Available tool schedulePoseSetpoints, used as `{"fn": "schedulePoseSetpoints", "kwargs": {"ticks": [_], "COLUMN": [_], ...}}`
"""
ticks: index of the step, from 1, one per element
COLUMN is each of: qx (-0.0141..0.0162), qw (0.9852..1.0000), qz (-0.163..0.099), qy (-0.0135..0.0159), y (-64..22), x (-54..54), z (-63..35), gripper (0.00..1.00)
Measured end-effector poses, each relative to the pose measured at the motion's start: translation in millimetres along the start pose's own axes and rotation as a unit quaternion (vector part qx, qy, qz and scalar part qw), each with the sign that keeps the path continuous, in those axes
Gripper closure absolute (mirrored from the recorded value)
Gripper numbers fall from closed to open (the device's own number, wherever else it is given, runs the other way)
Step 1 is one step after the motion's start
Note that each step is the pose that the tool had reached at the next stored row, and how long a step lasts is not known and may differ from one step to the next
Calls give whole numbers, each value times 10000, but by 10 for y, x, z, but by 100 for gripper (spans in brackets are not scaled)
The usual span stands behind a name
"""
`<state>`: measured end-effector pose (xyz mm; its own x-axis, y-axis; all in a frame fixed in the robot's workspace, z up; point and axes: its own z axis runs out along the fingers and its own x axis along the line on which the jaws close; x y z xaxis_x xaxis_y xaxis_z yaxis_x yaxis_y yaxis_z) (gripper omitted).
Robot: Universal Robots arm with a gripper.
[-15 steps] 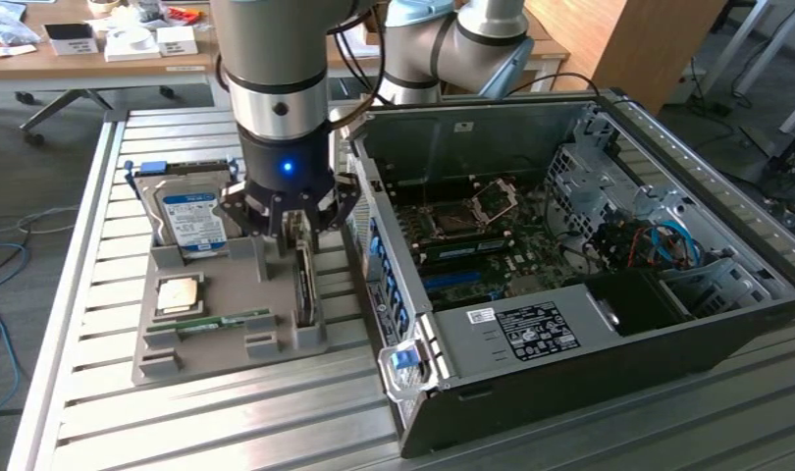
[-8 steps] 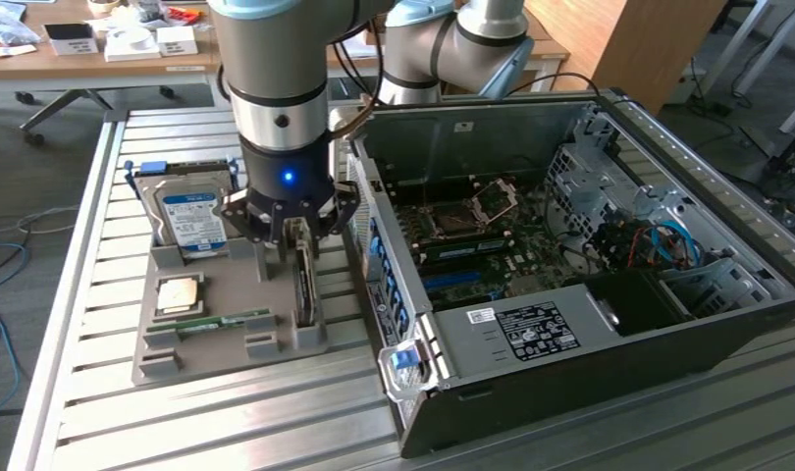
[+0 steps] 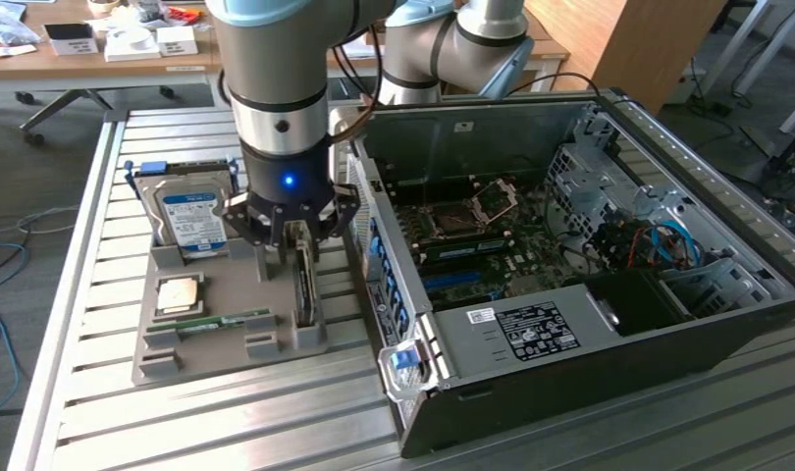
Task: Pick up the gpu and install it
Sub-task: 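Pick up the gpu and move the gpu toward the slot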
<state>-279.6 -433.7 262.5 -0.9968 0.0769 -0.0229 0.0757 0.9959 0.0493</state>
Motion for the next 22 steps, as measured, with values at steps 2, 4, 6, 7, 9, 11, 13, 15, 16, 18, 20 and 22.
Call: {"fn": "schedulePoseSetpoints", "kwargs": {"ticks": [2,4,6,7,9,11,13,15,16,18,20,22], "qx": [1,2,4,6,5,6,6,7,6,7,6,8], "qw": [10000,10000,10000,10000,10000,10000,10000,10000,10000,10000,10000,10000], "qz": [0,1,1,1,-1,0,0,1,1,0,0,0], "qy": [0,0,0,1,-1,0,-1,0,0,0,-1,1], "y": [0,-1,-1,-1,-1,-1,-1,-2,-2,-4,-5,-5], "x": [0,0,-4,-4,-11,-13,-13,-14,-14,-15,-16,-16], "z": [16,31,41,41,43,45,57,73,83,110,130,131], "gripper": [57,57,57,57,57,57,57,57,57,57,57,57]}}
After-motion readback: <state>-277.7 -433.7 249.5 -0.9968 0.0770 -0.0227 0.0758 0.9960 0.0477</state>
